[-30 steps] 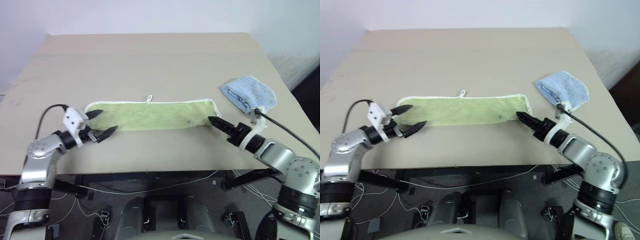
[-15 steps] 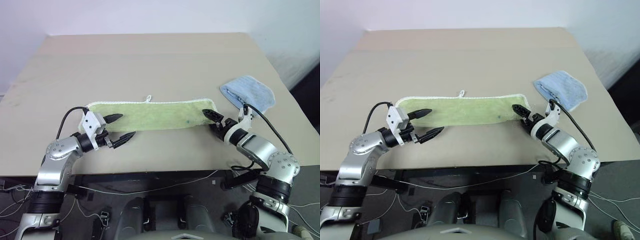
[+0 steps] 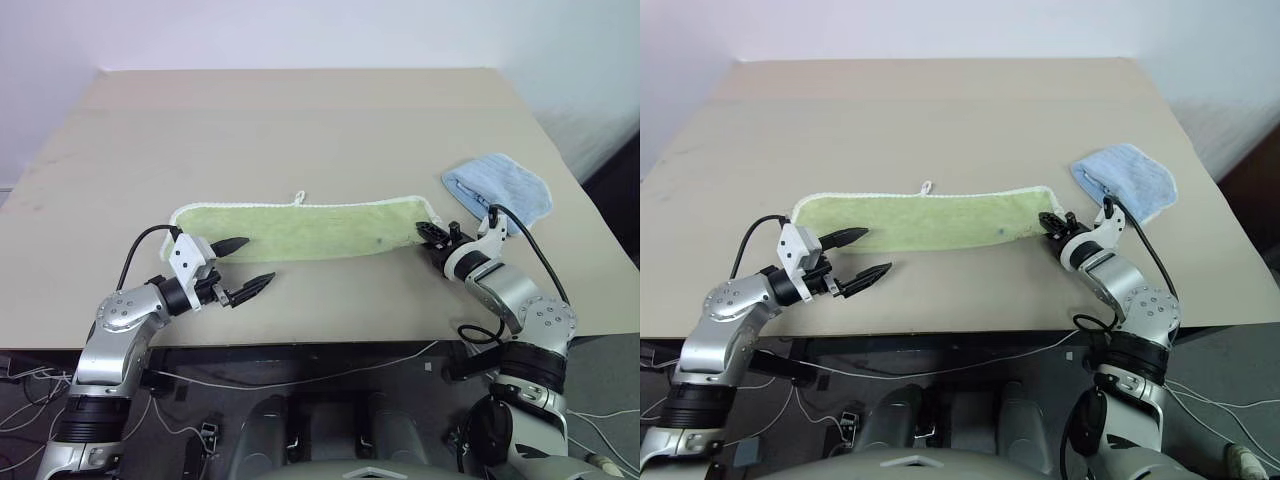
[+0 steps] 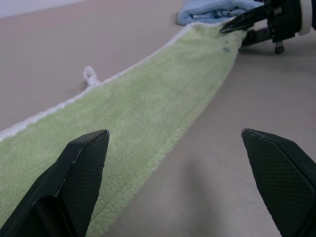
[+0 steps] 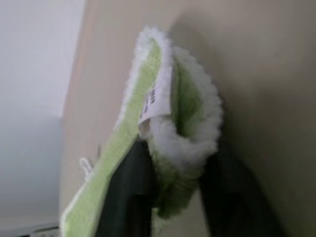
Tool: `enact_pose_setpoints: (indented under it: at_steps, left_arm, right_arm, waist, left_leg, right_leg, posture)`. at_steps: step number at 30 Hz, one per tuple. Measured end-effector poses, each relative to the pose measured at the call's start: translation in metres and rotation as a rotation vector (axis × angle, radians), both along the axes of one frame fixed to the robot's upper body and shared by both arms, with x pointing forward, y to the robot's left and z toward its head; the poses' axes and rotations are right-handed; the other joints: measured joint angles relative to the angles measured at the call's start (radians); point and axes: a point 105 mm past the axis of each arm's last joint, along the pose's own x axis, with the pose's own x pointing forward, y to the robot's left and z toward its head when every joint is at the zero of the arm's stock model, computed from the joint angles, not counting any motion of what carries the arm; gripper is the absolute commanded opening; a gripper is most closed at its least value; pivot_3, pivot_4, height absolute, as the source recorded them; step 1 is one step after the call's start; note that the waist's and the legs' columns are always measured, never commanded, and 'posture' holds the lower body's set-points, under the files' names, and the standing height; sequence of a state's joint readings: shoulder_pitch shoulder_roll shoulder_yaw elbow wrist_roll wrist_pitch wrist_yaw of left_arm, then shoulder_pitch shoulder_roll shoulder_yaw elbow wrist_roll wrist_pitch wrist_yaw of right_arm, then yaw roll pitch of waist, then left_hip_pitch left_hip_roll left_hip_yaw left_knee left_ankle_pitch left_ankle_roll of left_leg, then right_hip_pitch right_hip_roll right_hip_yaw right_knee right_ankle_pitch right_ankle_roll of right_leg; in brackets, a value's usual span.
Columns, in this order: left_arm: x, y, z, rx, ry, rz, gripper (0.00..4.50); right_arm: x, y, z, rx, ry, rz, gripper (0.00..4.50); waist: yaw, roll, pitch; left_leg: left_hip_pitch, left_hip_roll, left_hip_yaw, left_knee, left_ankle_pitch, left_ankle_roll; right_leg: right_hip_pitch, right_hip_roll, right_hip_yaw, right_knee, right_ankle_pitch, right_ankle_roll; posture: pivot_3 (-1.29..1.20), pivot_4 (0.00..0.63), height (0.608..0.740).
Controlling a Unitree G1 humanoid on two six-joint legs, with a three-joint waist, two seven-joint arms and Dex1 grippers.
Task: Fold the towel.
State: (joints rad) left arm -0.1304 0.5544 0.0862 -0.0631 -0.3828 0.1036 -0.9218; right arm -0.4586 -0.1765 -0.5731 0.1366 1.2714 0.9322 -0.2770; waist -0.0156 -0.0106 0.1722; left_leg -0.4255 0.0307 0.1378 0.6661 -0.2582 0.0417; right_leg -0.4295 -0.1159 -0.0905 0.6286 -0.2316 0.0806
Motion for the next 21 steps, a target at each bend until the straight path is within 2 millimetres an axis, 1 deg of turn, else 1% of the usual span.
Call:
enact_pose_setpoints:
  at_steps: [1,6,8,9,13,15,18,21]
  left_arm:
    - [0.0,0.0,0.0,0.0,0.0,0.0,4.5]
    - [0.0,-0.003,-0.001,-0.008,0.003,-0.009,4.5]
    - [-0.001,-0.007,-0.003,-0.008,0.009,-0.023,4.5]
    - [-0.001,-0.008,-0.004,-0.009,0.012,-0.029,4.5]
    - [-0.001,-0.008,-0.006,-0.01,0.018,-0.031,4.5]
    - [-0.001,-0.007,-0.007,-0.01,0.019,-0.029,4.5]
    - [-0.001,-0.008,-0.007,-0.01,0.011,-0.032,4.5]
    - [-0.001,-0.009,-0.007,-0.01,0.011,-0.034,4.5]
  right_arm:
    - [0.001,-0.001,0.002,0.001,-0.009,-0.007,0.04]
    - [0.002,-0.006,0.005,0.005,-0.026,-0.04,0.02]
    - [0.001,-0.011,0.005,-0.008,-0.029,-0.052,0.02]
    - [0.001,-0.016,0.006,-0.025,-0.031,-0.059,0.02]
    - [-0.002,-0.054,0.015,-0.131,-0.045,-0.138,0.02]
    - [-0.002,-0.065,0.022,-0.156,-0.063,-0.155,0.02]
    - [0.001,-0.067,0.035,-0.199,-0.11,-0.138,0.02]
    - [0.004,-0.054,0.048,-0.371,-0.175,-0.045,0.02]
  waist:
    - [0.001,0.0,0.0]
    - [0.004,0.0,0.0]
    - [0.005,0.0,0.0]
    - [0.006,0.0,0.0]
    - [0.003,0.001,0.001]
    - [0.001,0.002,0.001]
    - [-0.004,0.003,0.001]
    - [-0.002,0.004,0.002]
  left_leg:
    - [0.0,0.0,0.0,0.0,0.0,0.0]
    - [0.0,0.0,0.0,0.0,0.0,0.0]
    - [0.0,-0.001,0.0,0.0,0.0,0.001]
    - [-0.001,-0.001,0.0,0.0,-0.001,0.001]
    - [-0.001,-0.001,0.0,0.0,-0.001,0.001]
    - [-0.001,-0.001,0.0,0.0,-0.001,0.001]
    - [-0.001,0.0,0.0,0.0,-0.001,0.001]
    - [-0.002,0.0,0.001,-0.001,-0.001,0.001]
  right_leg:
    - [0.0,0.0,0.0,0.0,0.0,0.0]
    - [0.0,-0.001,0.0,0.0,0.0,0.0]
    - [0.0,-0.001,0.0,0.0,0.0,0.0]
    - [0.0,-0.001,0.0,0.0,0.0,0.0]
    - [-0.001,-0.002,0.0,-0.001,0.0,0.0]
    - [-0.001,-0.001,0.0,-0.001,0.0,0.0]
    - [-0.002,-0.001,0.0,-0.001,0.0,0.0]
    - [-0.003,-0.001,0.0,0.0,0.0,0.0]
  posture:
    - [0.0,0.15,0.74]
    - [0.0,0.15,0.74]
    - [0.0,0.15,0.74]
    - [0.0,0.15,0.74]
    - [0.0,0.15,0.74]
    - [0.0,0.15,0.74]
    - [0.0,0.15,0.74]
    - [0.0,0.15,0.74]
